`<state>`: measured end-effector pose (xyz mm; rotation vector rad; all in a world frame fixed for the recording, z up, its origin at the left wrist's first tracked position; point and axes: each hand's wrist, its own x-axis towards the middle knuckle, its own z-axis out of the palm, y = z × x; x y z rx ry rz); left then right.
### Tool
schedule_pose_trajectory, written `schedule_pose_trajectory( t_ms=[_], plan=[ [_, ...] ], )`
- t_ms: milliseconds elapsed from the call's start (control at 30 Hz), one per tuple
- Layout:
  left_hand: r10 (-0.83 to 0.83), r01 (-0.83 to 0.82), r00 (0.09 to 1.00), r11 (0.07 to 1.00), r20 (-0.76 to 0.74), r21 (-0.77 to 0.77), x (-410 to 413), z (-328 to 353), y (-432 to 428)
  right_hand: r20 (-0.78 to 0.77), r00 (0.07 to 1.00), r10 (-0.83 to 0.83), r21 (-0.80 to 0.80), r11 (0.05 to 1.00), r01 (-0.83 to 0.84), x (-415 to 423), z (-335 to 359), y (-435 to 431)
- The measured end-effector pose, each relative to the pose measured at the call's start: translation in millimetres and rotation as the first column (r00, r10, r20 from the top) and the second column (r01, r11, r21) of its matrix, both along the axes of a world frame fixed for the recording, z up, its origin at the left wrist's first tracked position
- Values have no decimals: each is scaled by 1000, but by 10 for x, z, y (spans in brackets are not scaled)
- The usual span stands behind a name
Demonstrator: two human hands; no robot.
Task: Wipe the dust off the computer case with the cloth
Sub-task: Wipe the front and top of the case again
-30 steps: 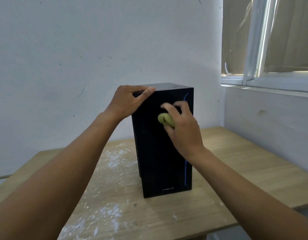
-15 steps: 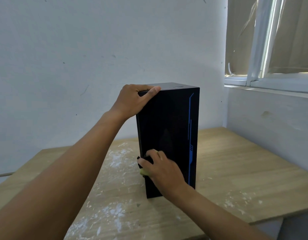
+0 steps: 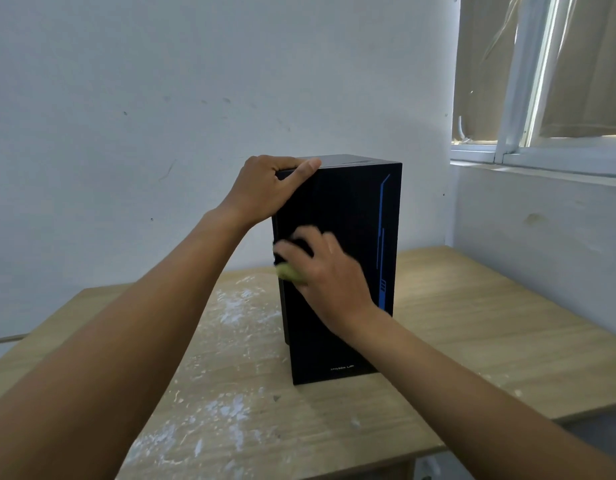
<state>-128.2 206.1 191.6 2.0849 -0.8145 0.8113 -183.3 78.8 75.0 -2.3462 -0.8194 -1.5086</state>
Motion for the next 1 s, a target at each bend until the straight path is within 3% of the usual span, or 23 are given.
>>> schedule_pose_trajectory(
  t_ms=[200,333,733,900,1000],
  plan=[
    [15,-15,1000,1000,-10,11,-17,-2,3,-154,987,-52,-173,985,25,-21,-1006,-248],
    [22,-22,1000,1000,-4,16,-21,-1,-11,-193,977,-86,-169,984,53,-75,-1175,-492],
    [18,-18,999,1000,32,-10,-27,-7,-13,-70,994,-86,327,939,104,-19,815,-808],
    [6,-6,998,1000,66,6,-2,-17,-8,-230,973,-3,422,901,103,97,1327,-906],
    [-3,3,997,1000,78,8,16,-16,15,-361,932,-46,309,937,166,159,1512,-935]
  ],
)
